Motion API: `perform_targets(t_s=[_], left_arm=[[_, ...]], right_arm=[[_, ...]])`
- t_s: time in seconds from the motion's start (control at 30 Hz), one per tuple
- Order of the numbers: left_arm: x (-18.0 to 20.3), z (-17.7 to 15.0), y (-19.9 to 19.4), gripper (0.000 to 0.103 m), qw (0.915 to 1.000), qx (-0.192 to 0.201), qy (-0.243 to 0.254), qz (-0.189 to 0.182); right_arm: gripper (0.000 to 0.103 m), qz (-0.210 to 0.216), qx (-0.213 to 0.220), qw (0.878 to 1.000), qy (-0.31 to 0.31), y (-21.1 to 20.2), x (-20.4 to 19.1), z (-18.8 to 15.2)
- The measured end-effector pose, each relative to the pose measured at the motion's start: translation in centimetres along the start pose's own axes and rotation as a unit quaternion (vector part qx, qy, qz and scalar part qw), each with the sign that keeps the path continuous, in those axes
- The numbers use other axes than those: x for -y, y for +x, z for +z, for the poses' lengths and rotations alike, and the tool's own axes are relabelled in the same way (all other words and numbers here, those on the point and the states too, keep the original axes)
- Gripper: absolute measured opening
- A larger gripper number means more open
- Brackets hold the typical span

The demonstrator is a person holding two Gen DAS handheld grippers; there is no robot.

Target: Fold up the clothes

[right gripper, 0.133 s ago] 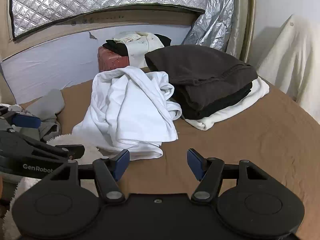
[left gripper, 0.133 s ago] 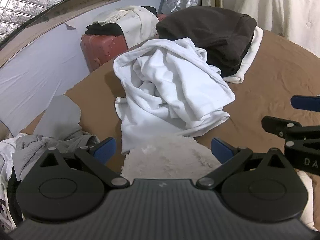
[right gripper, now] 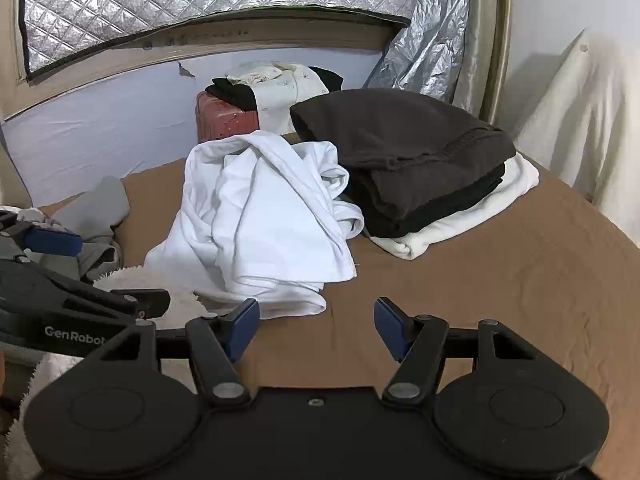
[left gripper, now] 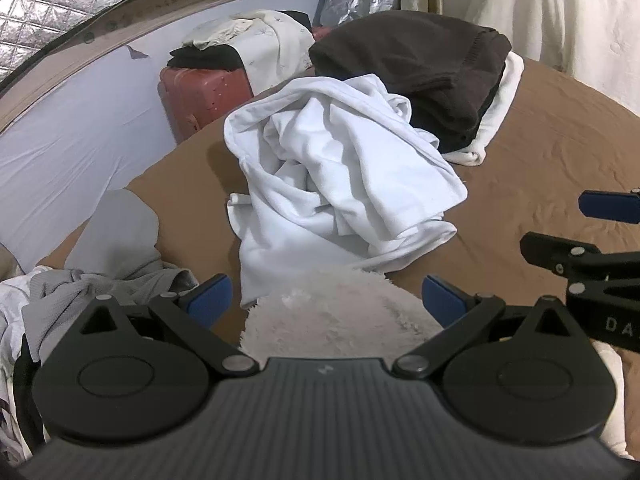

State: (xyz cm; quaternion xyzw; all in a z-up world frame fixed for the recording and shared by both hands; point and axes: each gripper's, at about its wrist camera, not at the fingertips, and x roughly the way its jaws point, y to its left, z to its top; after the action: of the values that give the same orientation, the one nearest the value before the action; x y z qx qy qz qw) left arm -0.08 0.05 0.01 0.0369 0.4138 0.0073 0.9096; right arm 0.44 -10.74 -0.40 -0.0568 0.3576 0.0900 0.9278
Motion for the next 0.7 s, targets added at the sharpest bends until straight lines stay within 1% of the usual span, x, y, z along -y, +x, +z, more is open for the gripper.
perform_targets(t_s=[0.2,0.43,0.7], left_arm=[[0.03,0.09,0.01,0.103,1.0,0.001,0.003,-0.002],[0.39,0.31,-0.53,0.103,0.9997,0.002,0.014,-0.021],[0.38,0.2,-0.3,0.103,0.9996,-0.004,0.018,-0.021]], right_arm=[[0.069,-0.004,0.002,1.0,0.0,-0.05,-0.04,-0.03],[0.069,-0.006,-0.001,1.0,0.009,-0.01,0.61,-0.14],[0.069,-0.004,0.0,1.0,0.013,-0.18,0.81,-0.17]])
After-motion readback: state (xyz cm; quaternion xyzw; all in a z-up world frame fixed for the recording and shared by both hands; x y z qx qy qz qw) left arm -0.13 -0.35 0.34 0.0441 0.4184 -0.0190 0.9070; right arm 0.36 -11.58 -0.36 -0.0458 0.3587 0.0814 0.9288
